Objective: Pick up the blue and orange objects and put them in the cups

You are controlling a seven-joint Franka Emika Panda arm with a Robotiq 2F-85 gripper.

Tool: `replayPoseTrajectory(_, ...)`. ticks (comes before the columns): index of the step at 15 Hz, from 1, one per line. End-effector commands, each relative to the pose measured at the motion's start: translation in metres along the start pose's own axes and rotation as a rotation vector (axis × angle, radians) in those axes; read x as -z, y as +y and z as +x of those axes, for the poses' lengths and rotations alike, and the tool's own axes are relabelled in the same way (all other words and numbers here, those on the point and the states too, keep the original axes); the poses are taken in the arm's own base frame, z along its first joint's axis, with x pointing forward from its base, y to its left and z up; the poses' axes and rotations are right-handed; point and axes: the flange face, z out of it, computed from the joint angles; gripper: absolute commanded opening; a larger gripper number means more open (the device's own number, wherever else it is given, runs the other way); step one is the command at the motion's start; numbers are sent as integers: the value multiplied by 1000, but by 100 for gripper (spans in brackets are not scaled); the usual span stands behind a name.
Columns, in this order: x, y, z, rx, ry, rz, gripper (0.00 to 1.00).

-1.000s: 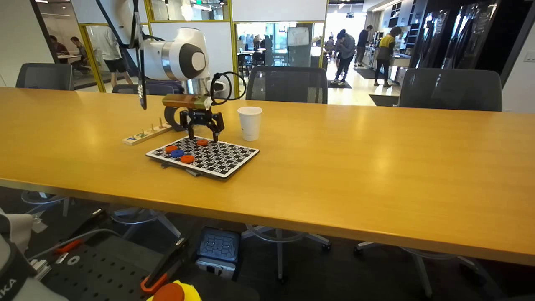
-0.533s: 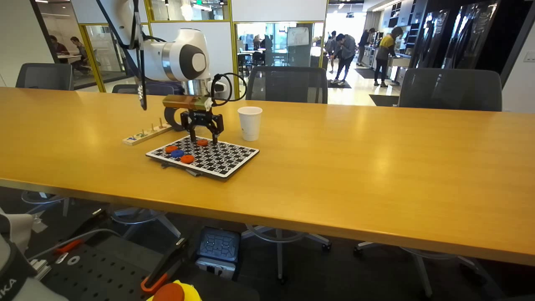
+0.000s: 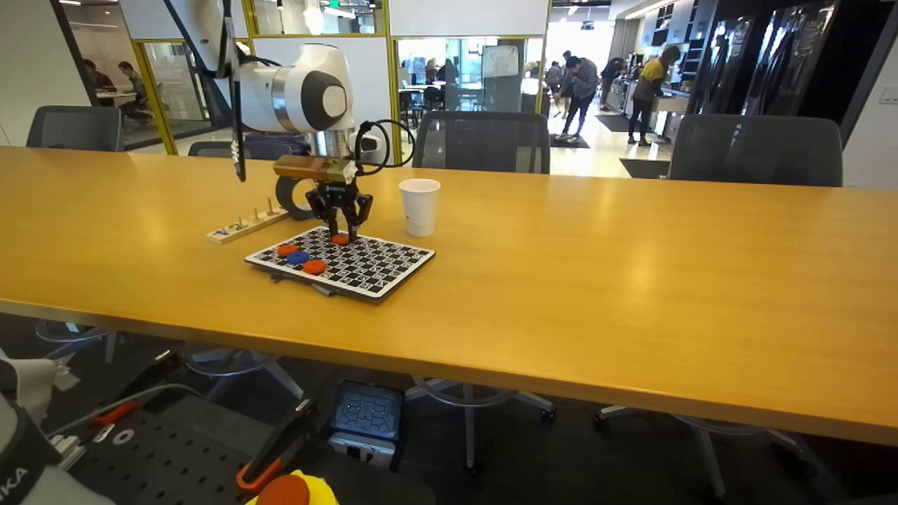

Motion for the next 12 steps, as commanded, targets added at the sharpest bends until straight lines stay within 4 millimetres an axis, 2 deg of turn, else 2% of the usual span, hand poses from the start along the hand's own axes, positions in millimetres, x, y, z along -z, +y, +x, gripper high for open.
replayPoseTrajectory(1,18,2,-3,-5,12,-2,21)
replayPoseTrajectory(4,50,13,1,2,60,-5,21)
replayPoseTrajectory(9,121,49,15,-45,174,-26,21)
replayPoseTrajectory(12,139,72,27,-80,207,-35,21)
